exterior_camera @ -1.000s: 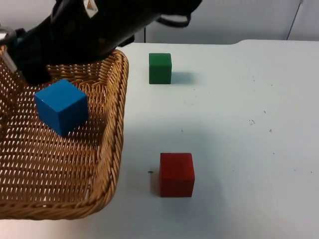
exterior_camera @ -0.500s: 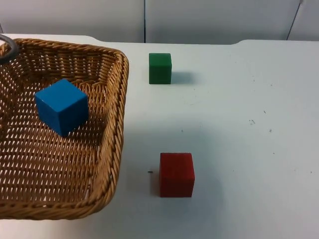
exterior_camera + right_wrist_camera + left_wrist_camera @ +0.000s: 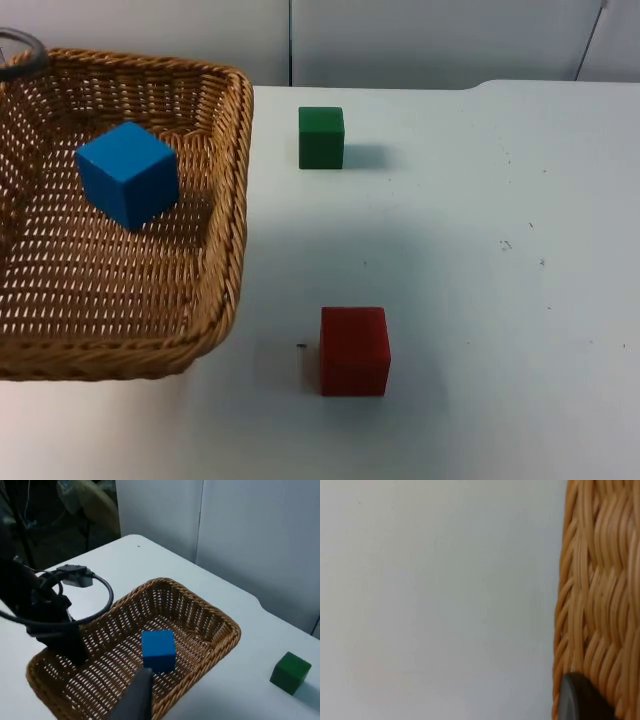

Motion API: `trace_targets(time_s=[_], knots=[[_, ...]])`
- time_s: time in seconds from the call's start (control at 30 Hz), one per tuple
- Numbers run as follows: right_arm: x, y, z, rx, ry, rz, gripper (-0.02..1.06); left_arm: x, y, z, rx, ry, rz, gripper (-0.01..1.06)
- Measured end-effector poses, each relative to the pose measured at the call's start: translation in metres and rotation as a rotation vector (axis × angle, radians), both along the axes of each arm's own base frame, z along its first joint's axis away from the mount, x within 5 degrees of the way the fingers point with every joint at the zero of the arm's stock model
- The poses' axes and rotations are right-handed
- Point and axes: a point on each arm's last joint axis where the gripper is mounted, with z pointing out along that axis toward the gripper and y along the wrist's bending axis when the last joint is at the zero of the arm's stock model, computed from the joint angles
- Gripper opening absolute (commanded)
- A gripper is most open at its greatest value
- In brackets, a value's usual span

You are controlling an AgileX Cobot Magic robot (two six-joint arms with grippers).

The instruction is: Pick up the basket with the left hand and place the blue cube into the basket with the right hand.

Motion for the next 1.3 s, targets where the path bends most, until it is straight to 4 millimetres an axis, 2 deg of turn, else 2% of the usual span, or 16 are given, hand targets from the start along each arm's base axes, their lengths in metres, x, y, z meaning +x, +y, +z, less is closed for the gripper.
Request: trace_targets(time_s=[0.1, 0.13, 0.23, 0.27, 0.37, 0.57, 0.7, 0.9, 1.3], knots=[[-0.017, -0.026, -0.004, 0.025, -0.016, -0.009, 0.95, 0.016, 0.002, -0.013, -0.005, 0.04, -0.006, 0.0], [-0.017, -0.026, -0.004, 0.025, -0.016, -0.009, 0.95, 0.016, 0.002, -0.013, -0.005, 0.04, -0.006, 0.0], [-0.033, -0.051, -0.008, 0.041, -0.024, -0.032, 0.95, 0.03, 0.004, -0.024, -0.007, 0.064, -0.015, 0.0], [-0.033, -0.051, -0.008, 0.041, -0.024, -0.032, 0.95, 0.03, 0.004, -0.024, -0.007, 0.064, -0.015, 0.0], [-0.05, -0.08, -0.011, 0.059, -0.028, -0.068, 0.95, 0.046, 0.006, -0.033, -0.012, 0.071, -0.022, 0.0], [-0.065, -0.107, -0.013, 0.074, -0.025, -0.111, 0.95, 0.066, 0.009, -0.041, -0.017, 0.067, -0.017, 0.0], [-0.07, -0.116, -0.013, 0.082, -0.023, -0.124, 0.95, 0.073, 0.01, -0.049, -0.01, 0.063, -0.023, 0.0], [-0.07, -0.117, -0.015, 0.062, -0.02, -0.127, 0.95, 0.076, 0.012, -0.065, 0.003, 0.081, -0.023, 0.0], [-0.07, -0.118, -0.014, 0.045, -0.037, -0.12, 0.95, 0.079, 0.014, -0.074, 0.023, 0.071, -0.001, 0.0]])
